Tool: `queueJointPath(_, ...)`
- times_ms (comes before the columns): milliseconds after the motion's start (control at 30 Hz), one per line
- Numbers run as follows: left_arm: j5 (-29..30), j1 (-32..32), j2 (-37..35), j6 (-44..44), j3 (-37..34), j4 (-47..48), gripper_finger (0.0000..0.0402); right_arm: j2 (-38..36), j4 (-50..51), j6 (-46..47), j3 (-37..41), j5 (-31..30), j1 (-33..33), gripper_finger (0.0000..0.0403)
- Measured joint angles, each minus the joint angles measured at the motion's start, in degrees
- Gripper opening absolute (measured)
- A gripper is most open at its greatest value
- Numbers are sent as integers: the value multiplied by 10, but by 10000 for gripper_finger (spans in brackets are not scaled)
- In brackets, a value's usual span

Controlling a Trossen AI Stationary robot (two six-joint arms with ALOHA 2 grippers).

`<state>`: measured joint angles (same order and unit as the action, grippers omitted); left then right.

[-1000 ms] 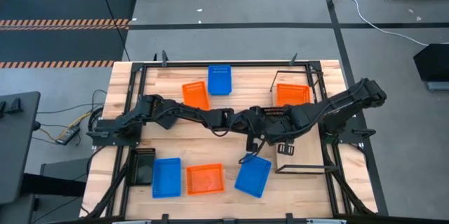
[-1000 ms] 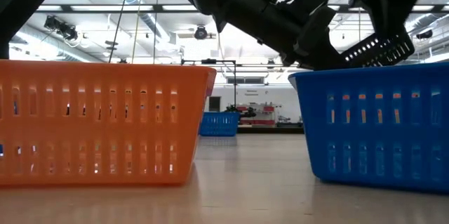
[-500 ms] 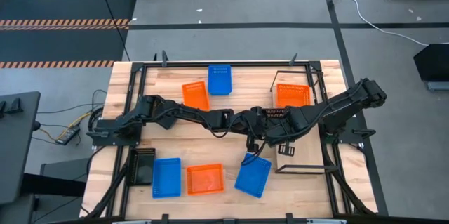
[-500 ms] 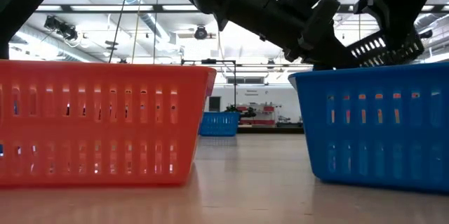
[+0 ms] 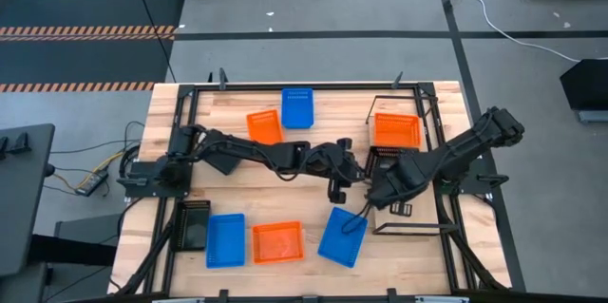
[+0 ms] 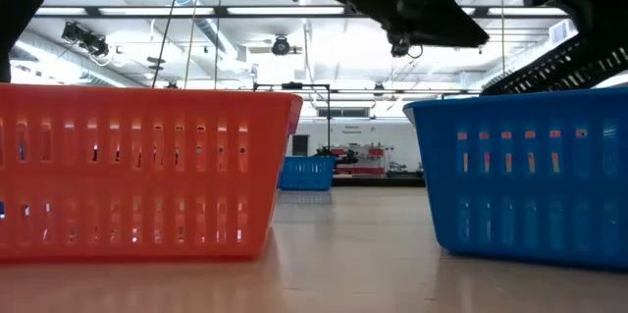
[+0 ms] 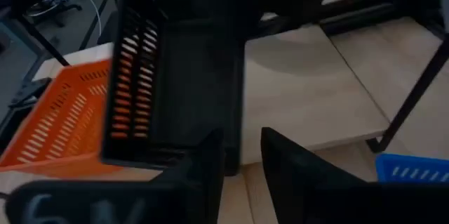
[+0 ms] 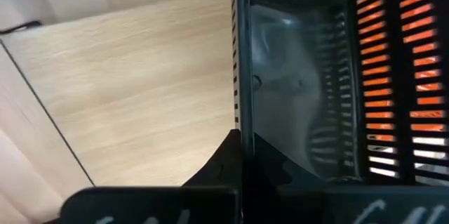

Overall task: Stack baskets on shelf by color
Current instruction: Put the right black bin on the shelf

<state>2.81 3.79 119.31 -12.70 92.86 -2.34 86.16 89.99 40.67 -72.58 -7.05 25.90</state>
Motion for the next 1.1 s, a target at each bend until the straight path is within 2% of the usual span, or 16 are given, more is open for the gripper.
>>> queueJointPath(167, -1, 0, -27, -14, -2, 26, 93, -2, -1, 35, 7, -2, 27, 8)
queueJointPath(300, -32, 0, -44, 1, -5, 31, 81, -27, -8, 60, 37, 3, 41, 7)
queueJointPath(600, -58, -6, -72, 11, -5, 50, 37, -154, -114, 94, 161, 6, 44, 7)
queueJointPath(833, -93, -33, -145, 13, -6, 91, 10, -212, -157, 74, 247, 4, 44, 7)
queueJointPath(1100, -100, -50, -245, 15, -5, 154, 12, -234, -192, 60, 288, -26, 44, 8)
